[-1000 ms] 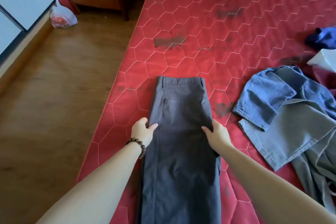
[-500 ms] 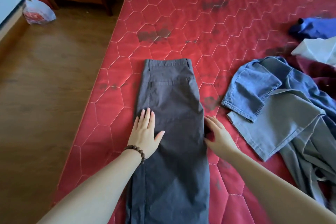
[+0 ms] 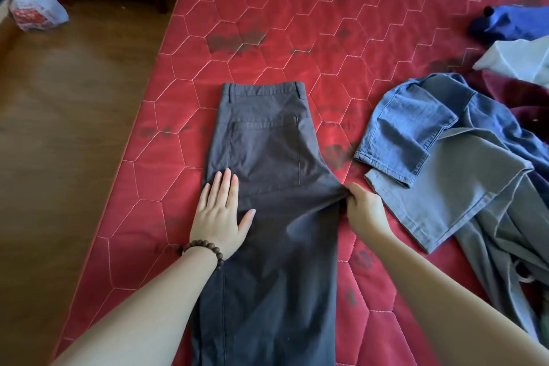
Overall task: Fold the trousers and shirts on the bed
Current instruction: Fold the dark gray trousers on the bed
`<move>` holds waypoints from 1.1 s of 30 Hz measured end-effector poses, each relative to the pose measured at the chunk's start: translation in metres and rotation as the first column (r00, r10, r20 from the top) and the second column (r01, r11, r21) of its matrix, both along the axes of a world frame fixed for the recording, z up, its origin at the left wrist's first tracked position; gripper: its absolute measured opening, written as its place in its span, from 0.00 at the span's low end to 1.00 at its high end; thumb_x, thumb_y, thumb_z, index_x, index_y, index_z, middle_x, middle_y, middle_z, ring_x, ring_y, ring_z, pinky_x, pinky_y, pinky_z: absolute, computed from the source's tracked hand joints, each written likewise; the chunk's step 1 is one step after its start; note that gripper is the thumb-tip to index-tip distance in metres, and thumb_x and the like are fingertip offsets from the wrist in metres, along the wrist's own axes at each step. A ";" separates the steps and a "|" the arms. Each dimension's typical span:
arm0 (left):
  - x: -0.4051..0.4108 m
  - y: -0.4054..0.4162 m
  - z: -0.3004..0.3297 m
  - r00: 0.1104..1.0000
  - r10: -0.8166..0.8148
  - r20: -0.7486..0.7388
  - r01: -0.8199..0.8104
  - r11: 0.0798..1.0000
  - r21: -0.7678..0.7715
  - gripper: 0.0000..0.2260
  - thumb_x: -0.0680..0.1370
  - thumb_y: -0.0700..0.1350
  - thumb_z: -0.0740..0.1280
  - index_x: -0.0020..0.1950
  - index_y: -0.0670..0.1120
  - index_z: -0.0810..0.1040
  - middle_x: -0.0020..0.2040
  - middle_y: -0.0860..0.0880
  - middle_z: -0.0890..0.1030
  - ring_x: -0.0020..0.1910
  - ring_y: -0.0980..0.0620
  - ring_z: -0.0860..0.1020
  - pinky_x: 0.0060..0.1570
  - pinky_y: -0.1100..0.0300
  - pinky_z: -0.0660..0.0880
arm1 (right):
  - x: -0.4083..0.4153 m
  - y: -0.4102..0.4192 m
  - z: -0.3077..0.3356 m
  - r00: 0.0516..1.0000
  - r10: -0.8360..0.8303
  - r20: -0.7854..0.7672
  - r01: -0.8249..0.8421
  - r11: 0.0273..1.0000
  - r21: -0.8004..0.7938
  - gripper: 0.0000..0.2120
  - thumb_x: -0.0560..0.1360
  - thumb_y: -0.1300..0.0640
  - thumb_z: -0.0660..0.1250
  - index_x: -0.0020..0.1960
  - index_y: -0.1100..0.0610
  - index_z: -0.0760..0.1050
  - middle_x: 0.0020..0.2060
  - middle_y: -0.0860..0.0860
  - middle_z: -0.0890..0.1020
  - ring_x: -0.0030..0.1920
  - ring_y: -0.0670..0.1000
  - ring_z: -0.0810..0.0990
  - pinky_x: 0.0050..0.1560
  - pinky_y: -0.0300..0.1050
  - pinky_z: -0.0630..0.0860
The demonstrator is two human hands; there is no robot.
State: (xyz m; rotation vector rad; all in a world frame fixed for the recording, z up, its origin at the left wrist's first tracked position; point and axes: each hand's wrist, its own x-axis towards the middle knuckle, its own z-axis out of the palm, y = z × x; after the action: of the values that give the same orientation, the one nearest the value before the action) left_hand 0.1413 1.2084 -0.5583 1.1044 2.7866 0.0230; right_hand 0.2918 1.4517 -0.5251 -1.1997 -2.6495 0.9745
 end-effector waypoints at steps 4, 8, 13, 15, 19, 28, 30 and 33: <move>0.001 0.000 0.001 1.000 0.008 0.012 -0.008 1.000 -0.002 0.35 0.77 0.62 0.45 0.78 0.41 0.54 0.78 0.43 0.52 0.78 0.46 0.50 0.75 0.48 0.51 | -0.010 -0.003 0.007 0.872 -0.486 -0.063 0.435 0.827 -0.356 0.11 0.77 0.51 0.62 0.43 0.57 0.77 0.32 0.53 0.80 0.35 0.56 0.80 0.40 0.49 0.79; 0.001 0.001 0.001 1.000 0.014 0.023 -0.014 1.000 0.002 0.35 0.77 0.62 0.46 0.78 0.40 0.54 0.78 0.42 0.52 0.78 0.45 0.50 0.75 0.47 0.52 | -0.015 -0.006 0.010 0.948 -0.261 0.183 0.313 0.872 -0.376 0.14 0.70 0.52 0.74 0.47 0.61 0.77 0.37 0.55 0.78 0.35 0.56 0.80 0.36 0.52 0.80; 0.002 0.003 0.006 0.999 0.036 0.030 -0.037 0.999 0.025 0.34 0.76 0.60 0.56 0.76 0.41 0.60 0.77 0.42 0.58 0.76 0.44 0.56 0.73 0.47 0.56 | -0.011 -0.007 0.015 0.911 -0.361 0.199 0.396 0.901 -0.176 0.11 0.73 0.65 0.60 0.53 0.61 0.77 0.49 0.60 0.80 0.52 0.62 0.78 0.52 0.49 0.74; -0.005 0.014 0.013 0.997 0.080 -0.012 -0.078 0.991 0.105 0.27 0.73 0.56 0.61 0.66 0.41 0.73 0.69 0.41 0.71 0.68 0.41 0.68 0.66 0.46 0.64 | -0.017 -0.015 0.020 0.958 -0.287 0.025 0.281 0.951 0.128 0.13 0.72 0.66 0.59 0.55 0.62 0.74 0.53 0.60 0.77 0.54 0.63 0.75 0.51 0.50 0.71; -0.036 0.053 0.021 0.995 -0.026 -0.091 0.047 0.970 0.238 0.21 0.75 0.52 0.60 0.63 0.41 0.75 0.64 0.41 0.74 0.66 0.39 0.70 0.65 0.47 0.66 | -0.065 -0.044 0.007 0.874 0.485 -0.032 -0.426 0.796 0.430 0.22 0.72 0.64 0.64 0.66 0.63 0.73 0.67 0.59 0.73 0.69 0.62 0.69 0.69 0.58 0.66; -0.081 0.069 0.003 0.997 -0.039 -0.068 0.053 0.976 0.209 0.21 0.76 0.57 0.59 0.64 0.49 0.76 0.68 0.46 0.73 0.68 0.43 0.68 0.65 0.46 0.67 | -0.117 -0.020 -0.026 0.954 0.121 0.274 -0.257 0.800 0.541 0.18 0.76 0.50 0.60 0.65 0.54 0.73 0.66 0.53 0.72 0.65 0.61 0.68 0.70 0.73 0.44; -0.083 0.077 0.001 0.994 -0.009 -0.106 0.036 0.967 0.254 0.18 0.75 0.55 0.60 0.60 0.48 0.77 0.63 0.46 0.75 0.64 0.41 0.71 0.62 0.45 0.68 | -0.149 -0.021 -0.021 0.986 0.131 0.107 -0.169 0.762 0.625 0.13 0.71 0.56 0.65 0.53 0.60 0.76 0.57 0.58 0.76 0.58 0.63 0.73 0.68 0.71 0.59; -0.083 0.077 -0.010 0.995 -0.014 -0.095 0.031 0.982 0.184 0.26 0.76 0.59 0.56 0.73 0.52 0.67 0.75 0.45 0.63 0.75 0.40 0.58 0.72 0.41 0.55 | -0.193 -0.010 -0.020 0.894 0.421 0.150 -0.429 0.715 0.552 0.20 0.79 0.48 0.57 0.69 0.52 0.69 0.74 0.55 0.63 0.75 0.60 0.58 0.74 0.65 0.48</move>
State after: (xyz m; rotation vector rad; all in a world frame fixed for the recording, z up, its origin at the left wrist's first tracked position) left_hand 0.0588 1.2854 -0.5680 1.2075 2.9025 0.2392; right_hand 0.0984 1.4421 -0.5447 -0.4643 -2.9567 0.1235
